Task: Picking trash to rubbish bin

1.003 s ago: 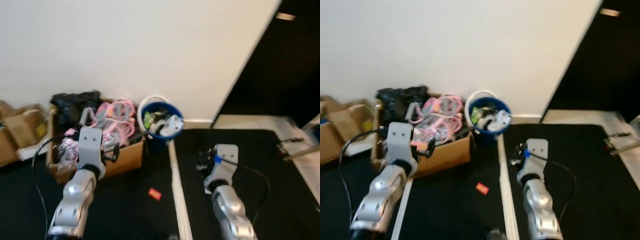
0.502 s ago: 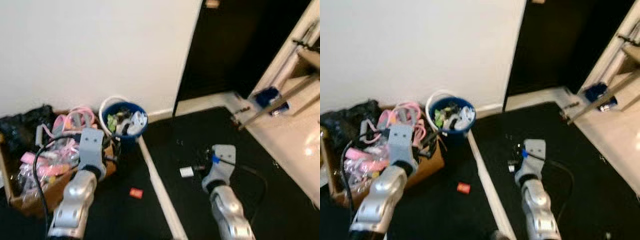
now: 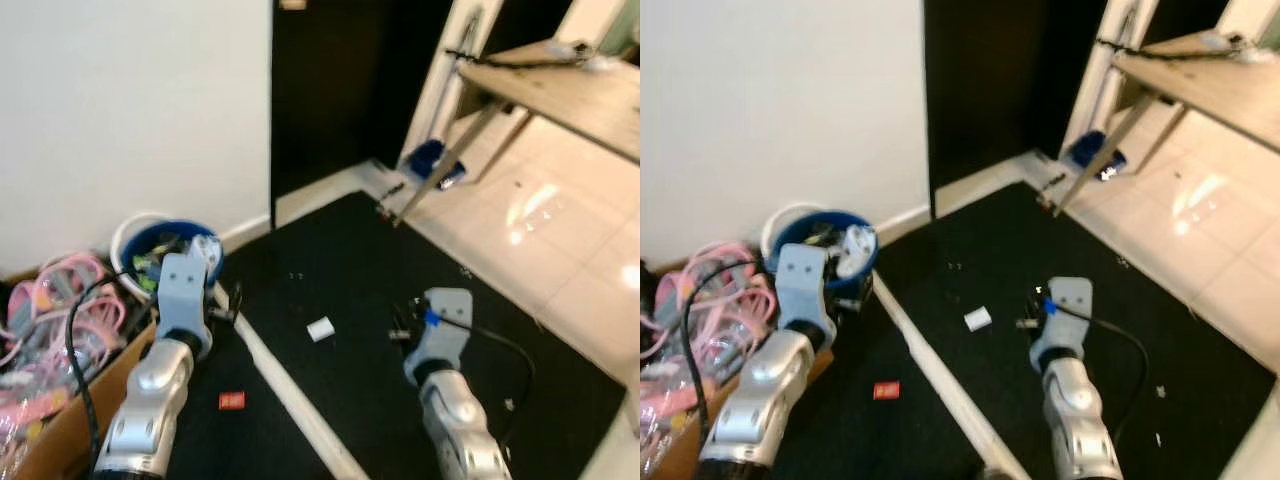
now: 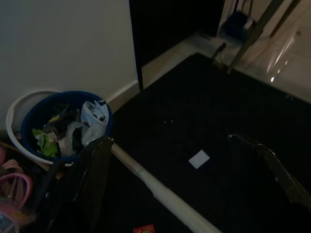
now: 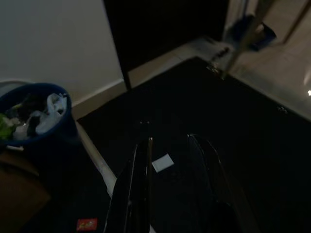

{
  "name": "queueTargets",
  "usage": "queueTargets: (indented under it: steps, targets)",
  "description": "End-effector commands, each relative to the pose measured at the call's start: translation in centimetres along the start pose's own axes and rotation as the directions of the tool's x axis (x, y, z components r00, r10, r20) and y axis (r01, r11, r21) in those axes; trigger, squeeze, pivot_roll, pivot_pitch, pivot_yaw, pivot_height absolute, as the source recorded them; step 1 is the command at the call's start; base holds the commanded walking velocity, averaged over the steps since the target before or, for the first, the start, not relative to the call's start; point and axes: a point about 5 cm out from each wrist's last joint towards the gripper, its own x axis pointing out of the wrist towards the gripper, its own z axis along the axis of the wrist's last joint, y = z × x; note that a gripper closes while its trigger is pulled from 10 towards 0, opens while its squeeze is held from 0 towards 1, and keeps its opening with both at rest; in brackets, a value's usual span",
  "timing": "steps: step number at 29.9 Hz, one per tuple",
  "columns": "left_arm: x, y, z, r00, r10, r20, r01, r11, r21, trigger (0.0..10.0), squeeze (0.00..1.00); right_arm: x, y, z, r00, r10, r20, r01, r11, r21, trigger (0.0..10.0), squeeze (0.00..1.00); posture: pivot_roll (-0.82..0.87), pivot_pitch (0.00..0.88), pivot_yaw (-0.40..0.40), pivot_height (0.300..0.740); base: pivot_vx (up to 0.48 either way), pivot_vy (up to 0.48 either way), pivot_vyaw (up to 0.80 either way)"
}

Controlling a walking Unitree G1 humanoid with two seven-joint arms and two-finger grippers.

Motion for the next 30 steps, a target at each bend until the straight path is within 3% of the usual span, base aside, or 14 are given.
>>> queueTargets:
  steps: [1, 11, 30]
  targets:
    - [-0.04, -0.05, -0.57, 0.999, 0.008, -0.034, -0.009, 1.0, -0.021, 10.0, 0.0, -0.37, -0.71, -0.59, 0.999, -0.022, -0.025, 0.021, 1.0, -0.011, 10.0, 0.0, 0.04, 0.138, 0.023, 0.74, 0.0, 0.0, -0.8]
    - [0.24, 0.08, -0.55, 0.999, 0.006, -0.04, -0.005, 1.0, 0.015, 10.0, 0.0, -0.51, -0.84, -0.63, 0.999, -0.036, -0.028, 0.036, 0.999, 0.0, 10.0, 0.0, 0.03, 0.146, 0.015, 0.74, 0.0, 0.0, -0.8]
    - [0.27, -0.01, -0.76, 0.998, 0.012, -0.063, -0.014, 0.999, -0.034, 10.0, 0.0, -0.74, -1.1, -0.7, 0.998, -0.048, -0.042, 0.048, 0.999, 0.012, 10.0, 0.0, 0.02, 0.167, 0.023, 0.74, 0.0, 0.0, -0.8]
